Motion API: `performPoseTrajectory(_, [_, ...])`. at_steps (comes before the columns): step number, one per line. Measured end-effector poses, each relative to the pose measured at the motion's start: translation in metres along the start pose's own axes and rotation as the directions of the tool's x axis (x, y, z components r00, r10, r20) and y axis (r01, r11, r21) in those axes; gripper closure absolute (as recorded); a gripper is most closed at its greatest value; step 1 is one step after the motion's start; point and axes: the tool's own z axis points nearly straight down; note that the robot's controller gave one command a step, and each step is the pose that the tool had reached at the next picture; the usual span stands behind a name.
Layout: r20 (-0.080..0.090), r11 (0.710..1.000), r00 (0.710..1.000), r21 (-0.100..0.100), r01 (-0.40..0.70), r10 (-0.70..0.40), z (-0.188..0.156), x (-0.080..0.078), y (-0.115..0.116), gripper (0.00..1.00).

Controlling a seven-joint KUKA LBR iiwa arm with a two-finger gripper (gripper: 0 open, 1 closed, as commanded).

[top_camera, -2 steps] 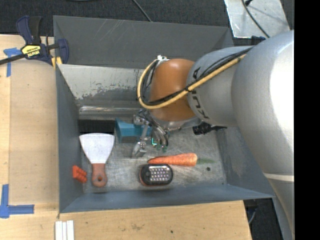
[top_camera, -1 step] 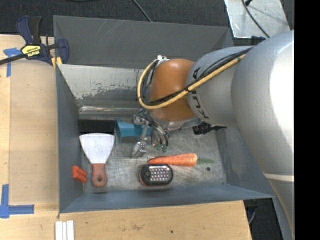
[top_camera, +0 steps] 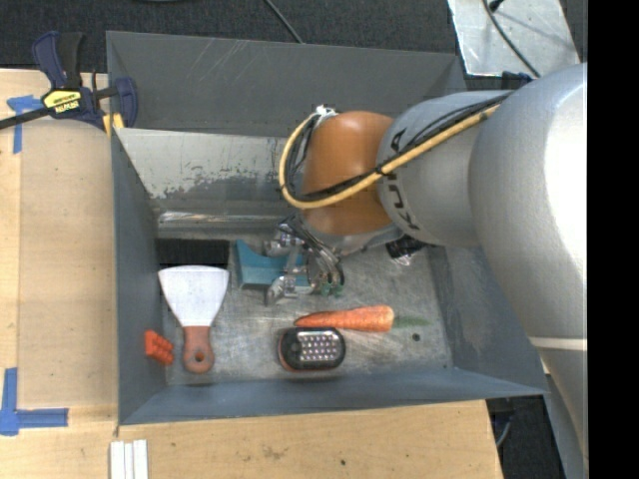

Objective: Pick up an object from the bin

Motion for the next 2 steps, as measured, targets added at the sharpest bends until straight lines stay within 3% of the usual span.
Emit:
performPoseTrajectory(1, [0.000,1.000,1.000,0.000,0.000,0.000,0.000,0.000,0.000,1.00])
performPoseTrajectory(2, [-0.002,0.995,0.995,0.008,0.104,-0.104,-0.133,0.006,-0.020,1.00])
